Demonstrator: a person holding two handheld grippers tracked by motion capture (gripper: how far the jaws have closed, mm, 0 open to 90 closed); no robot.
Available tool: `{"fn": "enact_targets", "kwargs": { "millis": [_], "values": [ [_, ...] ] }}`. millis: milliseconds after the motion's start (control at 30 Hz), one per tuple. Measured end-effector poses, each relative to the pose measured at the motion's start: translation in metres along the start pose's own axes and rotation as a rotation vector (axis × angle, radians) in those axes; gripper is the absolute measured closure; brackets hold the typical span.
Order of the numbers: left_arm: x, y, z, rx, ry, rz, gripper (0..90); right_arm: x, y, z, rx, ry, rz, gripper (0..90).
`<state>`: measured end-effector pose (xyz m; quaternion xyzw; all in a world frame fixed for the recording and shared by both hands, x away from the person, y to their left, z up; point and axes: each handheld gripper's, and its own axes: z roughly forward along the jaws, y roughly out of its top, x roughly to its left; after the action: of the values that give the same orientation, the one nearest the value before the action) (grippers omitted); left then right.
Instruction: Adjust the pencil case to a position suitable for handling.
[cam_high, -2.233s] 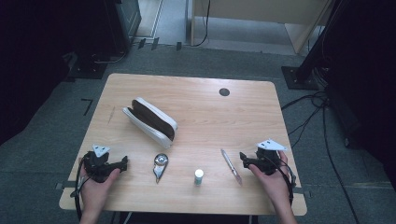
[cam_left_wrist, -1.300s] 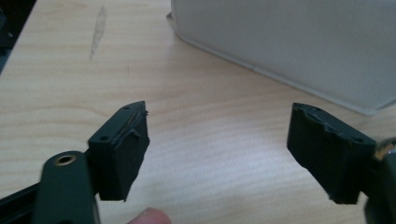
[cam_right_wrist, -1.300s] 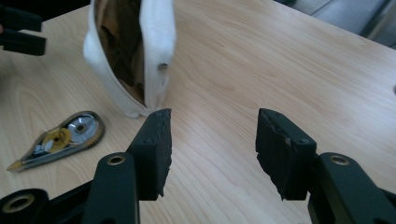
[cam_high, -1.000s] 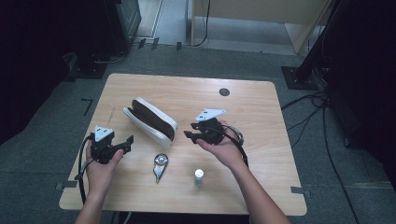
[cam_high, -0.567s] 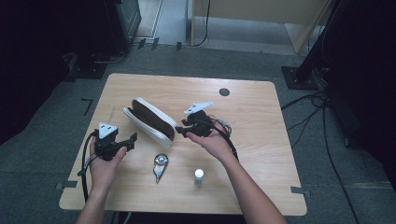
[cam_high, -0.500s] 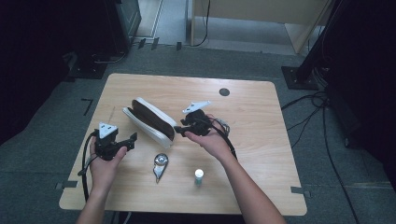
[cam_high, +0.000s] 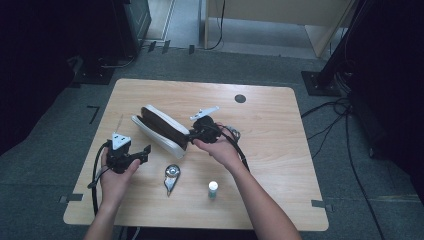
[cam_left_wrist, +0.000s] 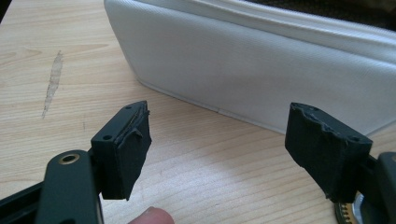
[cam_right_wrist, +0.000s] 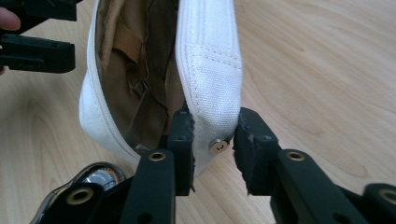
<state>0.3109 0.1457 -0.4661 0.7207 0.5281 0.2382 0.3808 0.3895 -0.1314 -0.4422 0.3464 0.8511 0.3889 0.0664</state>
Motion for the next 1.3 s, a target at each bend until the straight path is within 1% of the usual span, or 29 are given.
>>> {"fn": "enact_targets", "kwargs": {
  "millis": [67,133,200,233,333,400,500,667,867,967,1033,1100,1200,1233,1267,1300],
  "values": [
    [-0.001,0.000,0.001,0.002,0.003,0.001,22.8,0.002,0.000,-0.002,-0.006,-0.033,-0.012,73.3],
    [-0.001,0.000,0.001,0.004,0.003,0.003,22.8,0.001,0.000,-0.005,-0.019,-0.053,-0.007,74.3],
    [-0.002,-0.001,0.001,0.004,0.002,0.004,22.8,-0.003,-0.002,-0.010,-0.031,-0.068,0.011,75.0],
    [-0.002,-0.001,0.002,0.006,0.001,0.004,22.9,-0.004,-0.003,-0.012,-0.038,-0.074,0.007,75.1],
    [-0.002,-0.002,0.003,0.013,0.001,0.009,22.8,-0.011,-0.008,-0.019,-0.047,-0.082,0.021,75.3],
    [-0.003,-0.002,0.004,0.015,-0.001,0.010,22.8,-0.014,-0.013,-0.024,-0.045,-0.094,0.036,75.4],
    [-0.004,-0.004,0.005,0.022,-0.003,0.012,22.8,-0.021,-0.022,-0.031,-0.045,-0.108,0.040,75.4],
    [-0.006,-0.005,0.008,0.031,-0.009,0.015,22.8,-0.028,-0.037,-0.046,-0.054,-0.151,0.060,75.5],
    [-0.005,-0.008,0.010,0.042,-0.009,0.015,22.8,-0.031,-0.055,-0.065,-0.064,-0.194,0.071,75.4],
    [-0.004,-0.009,0.010,0.046,-0.007,0.014,22.8,-0.031,-0.065,-0.074,-0.070,-0.214,0.084,75.4],
    [-0.003,-0.010,0.011,0.050,-0.010,0.009,22.8,-0.031,-0.072,-0.079,-0.073,-0.213,0.106,75.3],
    [-0.003,-0.011,0.012,0.052,-0.010,0.005,22.9,-0.030,-0.078,-0.083,-0.077,-0.197,0.127,75.1],
    [-0.005,-0.011,0.012,0.056,-0.013,0.015,22.8,-0.025,-0.086,-0.086,-0.083,-0.173,0.149,74.5],
    [-0.006,-0.011,0.012,0.057,-0.014,0.017,22.8,-0.023,-0.087,-0.087,-0.082,-0.166,0.149,74.4],
    [-0.006,-0.011,0.012,0.056,-0.016,0.018,22.9,-0.021,-0.087,-0.088,-0.080,-0.161,0.164,74.1],
    [-0.007,-0.010,0.012,0.056,-0.016,0.021,22.8,-0.020,-0.088,-0.088,-0.079,-0.154,0.166,73.9]
  ]
}}
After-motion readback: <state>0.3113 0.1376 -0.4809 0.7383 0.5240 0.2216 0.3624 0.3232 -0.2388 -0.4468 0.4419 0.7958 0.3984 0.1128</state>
